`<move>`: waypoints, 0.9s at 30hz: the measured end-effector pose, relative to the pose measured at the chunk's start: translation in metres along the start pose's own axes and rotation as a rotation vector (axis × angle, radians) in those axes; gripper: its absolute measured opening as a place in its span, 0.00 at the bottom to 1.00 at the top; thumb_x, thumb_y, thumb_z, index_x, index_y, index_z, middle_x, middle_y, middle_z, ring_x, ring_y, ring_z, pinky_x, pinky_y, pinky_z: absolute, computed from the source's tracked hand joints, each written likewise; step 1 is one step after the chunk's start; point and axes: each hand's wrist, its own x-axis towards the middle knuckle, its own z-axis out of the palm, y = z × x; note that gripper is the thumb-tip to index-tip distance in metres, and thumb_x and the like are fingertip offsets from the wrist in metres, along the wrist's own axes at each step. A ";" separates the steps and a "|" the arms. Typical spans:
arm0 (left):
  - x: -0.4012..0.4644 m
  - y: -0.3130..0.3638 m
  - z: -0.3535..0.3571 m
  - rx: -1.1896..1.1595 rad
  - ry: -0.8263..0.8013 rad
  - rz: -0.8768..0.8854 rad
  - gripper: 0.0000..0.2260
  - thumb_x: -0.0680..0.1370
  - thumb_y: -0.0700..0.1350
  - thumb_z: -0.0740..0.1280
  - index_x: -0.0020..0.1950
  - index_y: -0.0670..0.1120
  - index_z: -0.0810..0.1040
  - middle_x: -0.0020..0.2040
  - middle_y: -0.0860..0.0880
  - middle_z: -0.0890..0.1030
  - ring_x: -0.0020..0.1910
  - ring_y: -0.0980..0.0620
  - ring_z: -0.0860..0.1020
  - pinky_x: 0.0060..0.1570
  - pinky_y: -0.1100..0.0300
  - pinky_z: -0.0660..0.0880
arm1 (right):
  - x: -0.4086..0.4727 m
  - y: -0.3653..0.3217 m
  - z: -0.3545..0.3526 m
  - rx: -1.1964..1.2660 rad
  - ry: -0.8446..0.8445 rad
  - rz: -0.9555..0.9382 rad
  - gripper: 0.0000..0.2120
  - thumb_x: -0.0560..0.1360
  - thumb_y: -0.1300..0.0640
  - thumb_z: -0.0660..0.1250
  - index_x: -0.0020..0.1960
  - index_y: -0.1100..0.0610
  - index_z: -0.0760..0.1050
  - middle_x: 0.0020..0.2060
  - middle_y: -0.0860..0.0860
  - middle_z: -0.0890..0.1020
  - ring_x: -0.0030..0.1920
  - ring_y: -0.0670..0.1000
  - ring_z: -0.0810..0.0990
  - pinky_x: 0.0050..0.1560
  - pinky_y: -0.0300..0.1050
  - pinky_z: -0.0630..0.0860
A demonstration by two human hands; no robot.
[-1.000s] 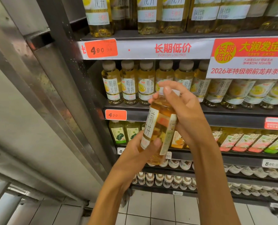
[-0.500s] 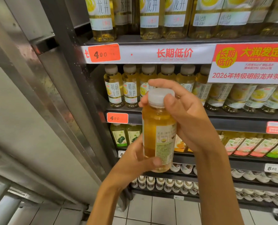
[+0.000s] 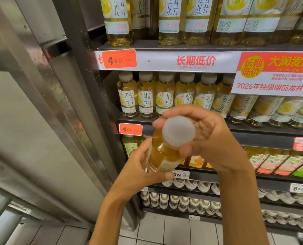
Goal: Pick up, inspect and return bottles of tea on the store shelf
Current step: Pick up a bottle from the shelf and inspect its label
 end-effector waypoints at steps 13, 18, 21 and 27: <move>-0.007 -0.001 0.013 -0.008 -0.056 -0.216 0.39 0.62 0.76 0.64 0.63 0.51 0.76 0.57 0.51 0.83 0.56 0.49 0.81 0.56 0.53 0.78 | 0.006 0.025 0.004 0.132 0.446 0.104 0.10 0.76 0.54 0.62 0.54 0.58 0.73 0.40 0.52 0.83 0.42 0.53 0.82 0.47 0.48 0.79; -0.005 0.003 0.019 0.007 0.069 -0.177 0.23 0.75 0.68 0.55 0.59 0.55 0.76 0.54 0.58 0.83 0.55 0.58 0.81 0.49 0.68 0.77 | 0.008 0.026 0.005 0.013 0.524 0.128 0.13 0.74 0.48 0.66 0.55 0.54 0.75 0.41 0.49 0.84 0.47 0.52 0.82 0.52 0.48 0.78; -0.005 0.001 0.020 -0.078 0.100 -0.263 0.26 0.73 0.68 0.54 0.61 0.54 0.78 0.53 0.50 0.85 0.52 0.51 0.83 0.52 0.58 0.78 | 0.009 0.026 0.002 0.097 0.501 0.171 0.16 0.75 0.48 0.63 0.59 0.55 0.74 0.44 0.51 0.84 0.49 0.53 0.82 0.51 0.48 0.79; -0.009 0.003 0.021 -0.410 -0.042 -0.405 0.31 0.77 0.63 0.50 0.69 0.42 0.70 0.48 0.39 0.83 0.41 0.43 0.83 0.39 0.54 0.79 | 0.011 0.028 0.000 0.261 0.463 0.187 0.16 0.73 0.49 0.65 0.57 0.56 0.75 0.41 0.52 0.83 0.45 0.52 0.84 0.48 0.48 0.81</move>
